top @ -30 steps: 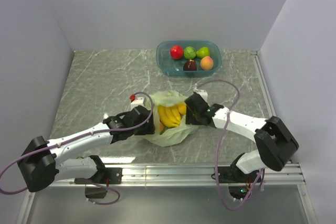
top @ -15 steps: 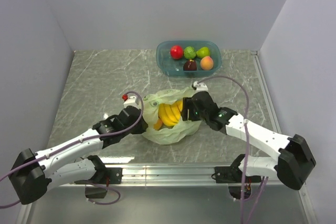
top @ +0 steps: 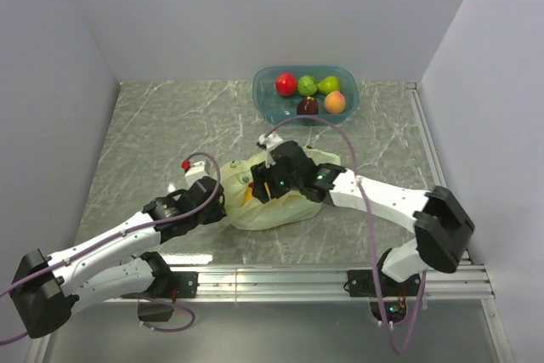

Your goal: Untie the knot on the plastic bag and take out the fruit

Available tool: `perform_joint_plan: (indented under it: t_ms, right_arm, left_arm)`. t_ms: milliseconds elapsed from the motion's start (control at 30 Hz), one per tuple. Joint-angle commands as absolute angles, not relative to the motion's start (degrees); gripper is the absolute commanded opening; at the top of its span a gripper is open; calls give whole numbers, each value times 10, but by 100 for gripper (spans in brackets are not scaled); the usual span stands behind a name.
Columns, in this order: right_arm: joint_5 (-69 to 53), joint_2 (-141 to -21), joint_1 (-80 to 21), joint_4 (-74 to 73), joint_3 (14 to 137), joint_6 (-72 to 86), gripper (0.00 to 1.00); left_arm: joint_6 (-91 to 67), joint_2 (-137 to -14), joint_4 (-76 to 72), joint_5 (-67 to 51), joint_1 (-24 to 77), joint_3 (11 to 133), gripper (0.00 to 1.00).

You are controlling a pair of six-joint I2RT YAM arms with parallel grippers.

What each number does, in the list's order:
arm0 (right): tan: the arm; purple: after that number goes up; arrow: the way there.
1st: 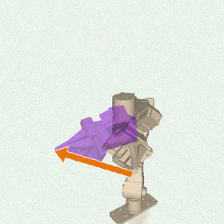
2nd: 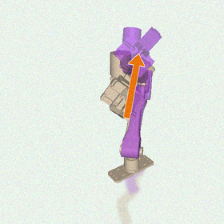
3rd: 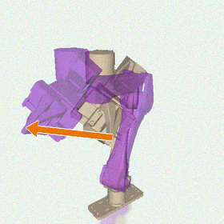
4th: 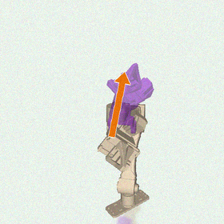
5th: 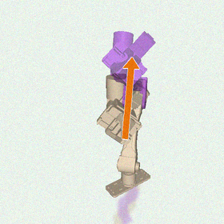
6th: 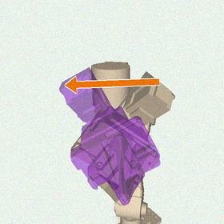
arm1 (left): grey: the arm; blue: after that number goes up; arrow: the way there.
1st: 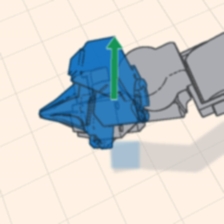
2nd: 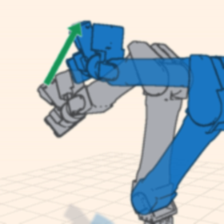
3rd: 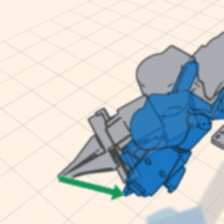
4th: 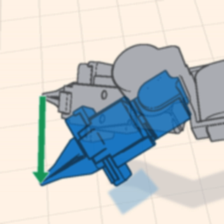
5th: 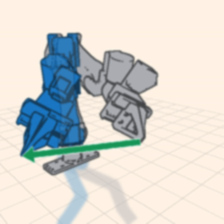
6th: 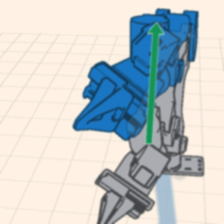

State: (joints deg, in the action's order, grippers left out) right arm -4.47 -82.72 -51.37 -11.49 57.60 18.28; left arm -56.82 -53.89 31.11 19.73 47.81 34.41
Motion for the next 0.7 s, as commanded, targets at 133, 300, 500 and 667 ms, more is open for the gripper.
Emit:
perform_joint_plan:
  t_ms: [133,300,500,667]
  right_arm:
    - [-50,-897,-562,-47,588,137,79]
    - [-1,-910,-564,-50,619,156,83]
    - [32,-941,-565,-81,636,168,82]
    - [54,-888,-614,-114,543,185,82]
  left_arm:
    - [-638,-483,365,239,477,331,1]
    - [-614,-470,305,208,478,299,1]
    - [-641,-474,309,218,478,293,1]
    - [-680,-462,309,259,477,284,1]
